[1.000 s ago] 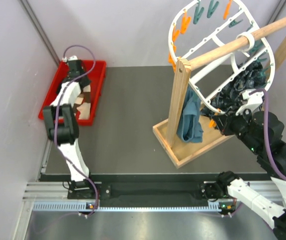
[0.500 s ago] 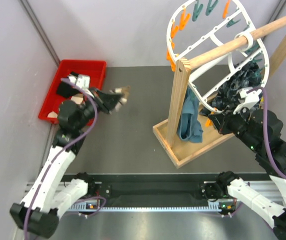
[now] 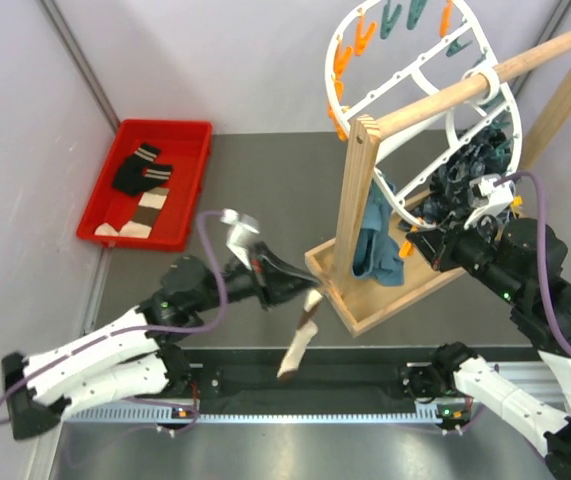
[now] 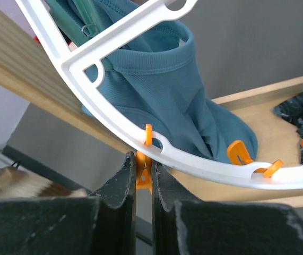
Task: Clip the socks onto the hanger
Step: Clamp the sock onto the hanger.
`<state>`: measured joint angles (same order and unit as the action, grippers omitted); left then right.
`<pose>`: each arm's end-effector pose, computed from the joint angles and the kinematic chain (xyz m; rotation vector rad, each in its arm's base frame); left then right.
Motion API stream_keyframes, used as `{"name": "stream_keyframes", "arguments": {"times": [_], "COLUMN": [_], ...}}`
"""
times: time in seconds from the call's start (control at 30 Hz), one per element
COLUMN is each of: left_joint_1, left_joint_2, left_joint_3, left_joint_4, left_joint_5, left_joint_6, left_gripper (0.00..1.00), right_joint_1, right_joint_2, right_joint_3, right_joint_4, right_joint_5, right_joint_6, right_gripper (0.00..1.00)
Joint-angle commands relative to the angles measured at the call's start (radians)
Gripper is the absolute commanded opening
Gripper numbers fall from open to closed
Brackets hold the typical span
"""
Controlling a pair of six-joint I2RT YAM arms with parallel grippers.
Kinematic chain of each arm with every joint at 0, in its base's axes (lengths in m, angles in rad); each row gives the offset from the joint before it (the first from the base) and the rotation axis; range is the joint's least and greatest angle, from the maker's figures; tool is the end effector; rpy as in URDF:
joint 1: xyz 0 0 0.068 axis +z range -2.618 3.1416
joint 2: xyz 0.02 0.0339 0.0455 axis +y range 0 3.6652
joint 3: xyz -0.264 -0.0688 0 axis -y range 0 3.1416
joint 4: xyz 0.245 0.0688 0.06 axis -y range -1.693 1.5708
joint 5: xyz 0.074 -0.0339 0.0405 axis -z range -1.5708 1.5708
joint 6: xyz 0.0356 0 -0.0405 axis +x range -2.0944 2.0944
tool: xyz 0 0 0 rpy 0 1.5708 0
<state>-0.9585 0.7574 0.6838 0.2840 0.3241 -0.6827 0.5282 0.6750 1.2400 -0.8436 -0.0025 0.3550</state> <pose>0.0955 -0.1557 0.3592 0.5184 1.4783 -1.5597 0.0812 0.0475 0.4302 -0.1657 1.8876 0.6128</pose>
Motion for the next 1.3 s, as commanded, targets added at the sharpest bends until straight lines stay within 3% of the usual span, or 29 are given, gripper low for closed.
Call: {"name": "stream_keyframes", "arguments": {"times": [0.0, 0.2, 0.43, 0.57, 0.7, 0.93, 1.27], "left_joint_1": [-0.176, -0.334, -0.489, -0.598, -0.663, -0.68, -0.68], "left_joint_2": [0.124, 0.29, 0.416, 0.497, 0.569, 0.645, 0.671], "left_joint_3": [0.086, 0.18, 0.275, 0.296, 0.301, 0.339, 0.364], "left_joint_4": [0.104, 0.112, 0.113, 0.231, 0.38, 0.437, 0.449], "left_joint_5": [-0.131, -0.29, -0.707, -0.974, -1.12, -1.203, -1.182], "left_joint_6": [0.165, 0.325, 0.503, 0.656, 0.819, 0.916, 0.956], "left_gripper": [0.0, 0.0, 0.0, 0.0, 0.0, 0.0, 0.0], "right_joint_1": [0.012, 0.012, 0.012, 0.013, 0.012, 0.012, 0.012], "right_joint_2": [0.014, 0.011, 0.015, 0.018, 0.026, 0.029, 0.041], "right_joint_3": [0.026, 0.059, 0.098, 0.102, 0.104, 0.096, 0.092], "right_joint_4": [-0.049, -0.066, -0.092, -0.091, -0.078, -0.066, -0.054], "right_joint_5": [-0.148, -0.139, -0.106, -0.076, -0.074, -0.077, -0.096], "right_joint_6": [0.05, 0.117, 0.188, 0.217, 0.243, 0.265, 0.272], "right_gripper": [0.0, 0.0, 0.0, 0.0, 0.0, 0.0, 0.0]}}
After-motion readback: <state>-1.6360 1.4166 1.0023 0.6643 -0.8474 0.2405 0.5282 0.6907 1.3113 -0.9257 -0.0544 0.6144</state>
